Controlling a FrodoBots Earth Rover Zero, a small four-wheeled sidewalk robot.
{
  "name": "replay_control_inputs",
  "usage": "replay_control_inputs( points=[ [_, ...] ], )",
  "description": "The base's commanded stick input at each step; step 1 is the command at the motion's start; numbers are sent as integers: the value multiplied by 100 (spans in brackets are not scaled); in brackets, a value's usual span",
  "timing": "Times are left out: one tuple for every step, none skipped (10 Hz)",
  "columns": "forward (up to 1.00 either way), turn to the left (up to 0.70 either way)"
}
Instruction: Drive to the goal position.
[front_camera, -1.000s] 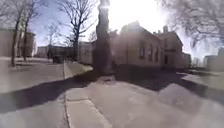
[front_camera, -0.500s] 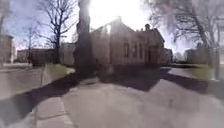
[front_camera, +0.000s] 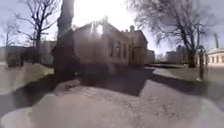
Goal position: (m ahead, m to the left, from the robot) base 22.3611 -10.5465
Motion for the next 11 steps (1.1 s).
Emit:
replay_control_inputs(
  points=[
    [85,0],
    [85,0],
    [85,0],
    [85,0],
    [85,0],
    [85,0],
    [85,0],
    [85,0],
    [85,0],
    [85,0],
    [85,0]
  ],
)
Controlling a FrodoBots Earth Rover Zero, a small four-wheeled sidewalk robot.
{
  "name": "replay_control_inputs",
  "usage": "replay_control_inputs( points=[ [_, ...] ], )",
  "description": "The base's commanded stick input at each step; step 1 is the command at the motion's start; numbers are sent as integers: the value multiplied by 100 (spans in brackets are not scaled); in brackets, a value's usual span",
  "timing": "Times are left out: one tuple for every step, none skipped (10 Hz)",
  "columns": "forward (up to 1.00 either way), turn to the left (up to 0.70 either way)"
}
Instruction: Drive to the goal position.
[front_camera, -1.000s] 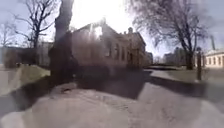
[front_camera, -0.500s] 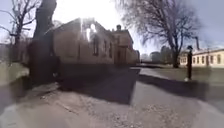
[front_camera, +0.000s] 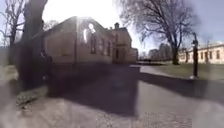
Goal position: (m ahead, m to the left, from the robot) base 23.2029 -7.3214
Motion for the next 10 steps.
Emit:
replay_control_inputs(
  points=[
    [85,0],
    [85,0],
    [85,0],
    [85,0],
    [85,0],
    [85,0],
    [85,0],
    [85,0],
    [85,0],
    [85,0]
  ],
)
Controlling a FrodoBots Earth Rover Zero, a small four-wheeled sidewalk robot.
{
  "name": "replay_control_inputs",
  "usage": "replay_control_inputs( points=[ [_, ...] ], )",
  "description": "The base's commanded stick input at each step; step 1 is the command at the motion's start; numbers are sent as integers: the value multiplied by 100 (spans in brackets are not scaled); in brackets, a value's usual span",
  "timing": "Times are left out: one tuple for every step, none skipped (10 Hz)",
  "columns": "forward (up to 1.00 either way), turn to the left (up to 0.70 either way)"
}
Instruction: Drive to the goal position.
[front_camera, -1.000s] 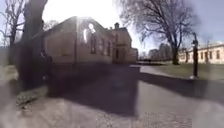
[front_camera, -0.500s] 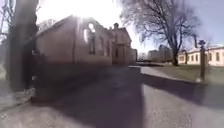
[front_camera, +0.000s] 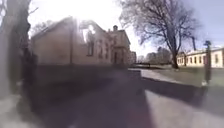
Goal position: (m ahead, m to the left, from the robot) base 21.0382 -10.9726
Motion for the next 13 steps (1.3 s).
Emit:
replay_control_inputs(
  points=[
    [85,0],
    [85,0],
    [85,0],
    [85,0],
    [85,-7],
    [85,-34],
    [85,-34],
    [85,-34],
    [85,-34],
    [85,-34],
    [85,-25],
    [85,0],
    [85,0]
  ],
)
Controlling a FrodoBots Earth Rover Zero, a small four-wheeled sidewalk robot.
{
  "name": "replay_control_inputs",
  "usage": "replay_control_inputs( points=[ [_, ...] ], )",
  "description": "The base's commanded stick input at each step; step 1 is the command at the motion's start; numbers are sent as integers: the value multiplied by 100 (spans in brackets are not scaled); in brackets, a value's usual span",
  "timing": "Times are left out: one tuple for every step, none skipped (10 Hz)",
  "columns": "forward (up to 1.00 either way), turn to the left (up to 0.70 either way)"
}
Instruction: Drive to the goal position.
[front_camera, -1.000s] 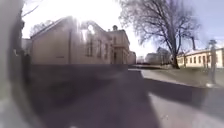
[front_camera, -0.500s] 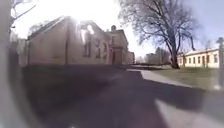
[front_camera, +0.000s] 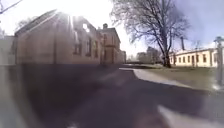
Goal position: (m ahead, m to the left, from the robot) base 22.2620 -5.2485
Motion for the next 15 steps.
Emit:
replay_control_inputs(
  points=[
    [85,0],
    [85,0],
    [85,0],
    [85,0],
    [85,0],
    [85,0],
    [85,0],
    [85,0],
    [85,0],
    [85,0],
    [85,0],
    [85,0],
    [85,0],
    [85,-34],
    [85,-34]
  ],
)
